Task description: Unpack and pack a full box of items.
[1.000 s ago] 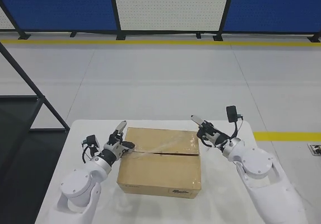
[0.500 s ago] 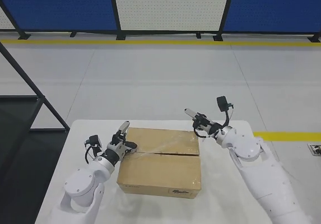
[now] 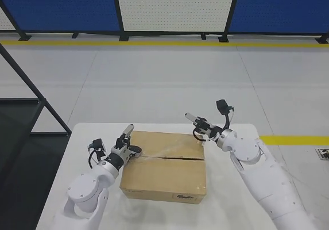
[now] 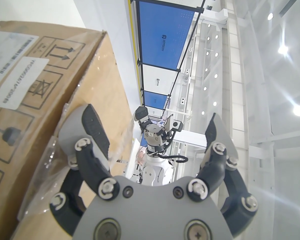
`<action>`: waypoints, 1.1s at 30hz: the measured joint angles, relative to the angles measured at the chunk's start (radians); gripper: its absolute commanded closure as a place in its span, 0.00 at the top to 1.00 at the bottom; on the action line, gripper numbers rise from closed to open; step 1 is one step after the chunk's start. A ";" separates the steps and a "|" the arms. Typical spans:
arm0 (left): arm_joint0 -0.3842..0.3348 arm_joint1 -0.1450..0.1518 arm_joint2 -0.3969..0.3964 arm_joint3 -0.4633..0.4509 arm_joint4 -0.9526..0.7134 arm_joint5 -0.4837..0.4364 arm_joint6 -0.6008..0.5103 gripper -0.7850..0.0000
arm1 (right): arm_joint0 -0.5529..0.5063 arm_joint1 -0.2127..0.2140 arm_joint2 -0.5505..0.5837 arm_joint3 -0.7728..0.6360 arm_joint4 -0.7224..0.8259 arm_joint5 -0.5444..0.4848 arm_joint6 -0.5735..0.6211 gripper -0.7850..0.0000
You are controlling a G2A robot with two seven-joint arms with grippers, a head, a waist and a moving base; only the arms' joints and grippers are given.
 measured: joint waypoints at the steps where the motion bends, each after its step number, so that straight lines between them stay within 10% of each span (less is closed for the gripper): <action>1: -0.001 0.000 0.001 0.001 0.000 0.001 0.000 1.00 | -0.002 0.000 0.004 0.000 0.013 -0.007 0.014 1.00; 33: -0.015 -0.002 0.014 0.015 0.010 -0.002 -0.008 1.00 | -0.102 0.040 0.145 -0.103 0.225 -0.210 0.354 1.00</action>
